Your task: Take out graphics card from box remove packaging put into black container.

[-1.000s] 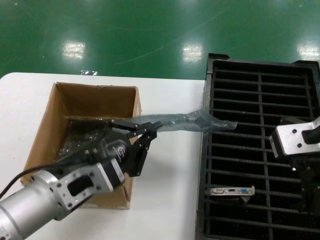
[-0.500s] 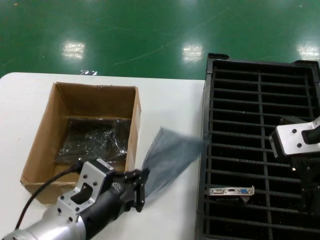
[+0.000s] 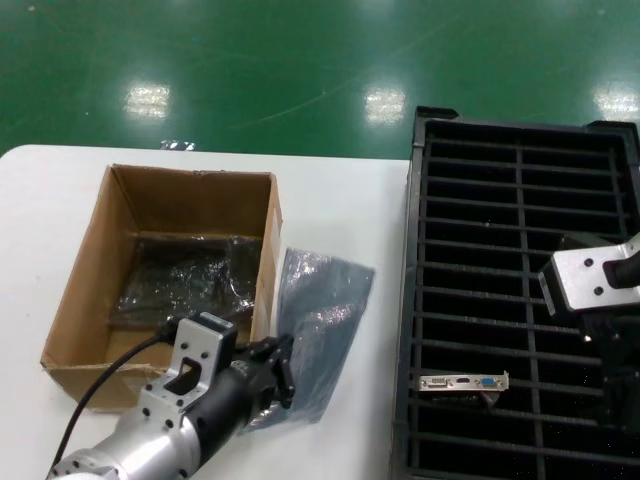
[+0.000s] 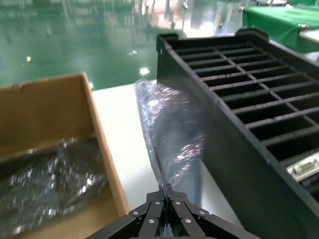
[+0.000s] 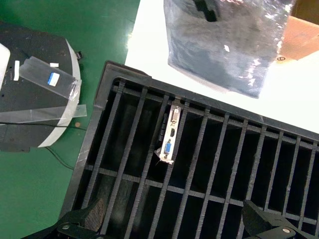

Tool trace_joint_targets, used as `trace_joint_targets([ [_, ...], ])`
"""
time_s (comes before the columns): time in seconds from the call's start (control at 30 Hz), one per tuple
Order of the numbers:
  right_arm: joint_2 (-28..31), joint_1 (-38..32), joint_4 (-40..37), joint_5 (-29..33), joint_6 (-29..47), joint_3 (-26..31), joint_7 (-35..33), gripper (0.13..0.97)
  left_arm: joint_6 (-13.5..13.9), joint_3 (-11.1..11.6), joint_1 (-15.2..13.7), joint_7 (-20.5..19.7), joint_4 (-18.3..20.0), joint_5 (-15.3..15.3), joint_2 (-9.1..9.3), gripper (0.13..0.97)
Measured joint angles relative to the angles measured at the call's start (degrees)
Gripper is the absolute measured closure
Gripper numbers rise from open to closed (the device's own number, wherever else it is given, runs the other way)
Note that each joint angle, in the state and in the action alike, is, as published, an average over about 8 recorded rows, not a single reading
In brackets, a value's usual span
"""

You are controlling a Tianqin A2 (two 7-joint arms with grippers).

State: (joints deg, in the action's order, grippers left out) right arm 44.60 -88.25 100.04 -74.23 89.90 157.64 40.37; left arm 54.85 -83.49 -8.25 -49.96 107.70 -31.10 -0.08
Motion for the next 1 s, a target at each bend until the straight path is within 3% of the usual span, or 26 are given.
trace_joint_targets([
  [0.33,0.0,0.0,0.0,0.0,0.0,0.0,0.0,0.129,-2.9,-1.4,-2.7,3.2,-2.3,-4.4,-0.34,0.886],
  [0.5,0.0,0.0,0.0,0.0,0.0,0.0,0.0,0.129,-2.9,-1.8,-3.3,4.4,-0.5,-7.4,-1.01,0.877],
  [0.63,0.0,0.0,0.0,0.0,0.0,0.0,0.0,0.129,-2.5,-2.6,-3.8,5.6,2.8,-10.1,-2.13,0.809],
  [0.8,0.0,0.0,0.0,0.0,0.0,0.0,0.0,0.129,-4.9,-4.6,-6.1,11.4,7.3,-15.6,-6.02,0.740],
  [0.9,0.0,0.0,0.0,0.0,0.0,0.0,0.0,0.129,-9.3,-6.7,-8.0,17.9,8.8,-18.3,-9.87,0.664],
  [1.0,0.0,0.0,0.0,0.0,0.0,0.0,0.0,0.129,-15.6,-9.3,-9.1,25.3,9.6,-17.2,-14.03,0.588],
])
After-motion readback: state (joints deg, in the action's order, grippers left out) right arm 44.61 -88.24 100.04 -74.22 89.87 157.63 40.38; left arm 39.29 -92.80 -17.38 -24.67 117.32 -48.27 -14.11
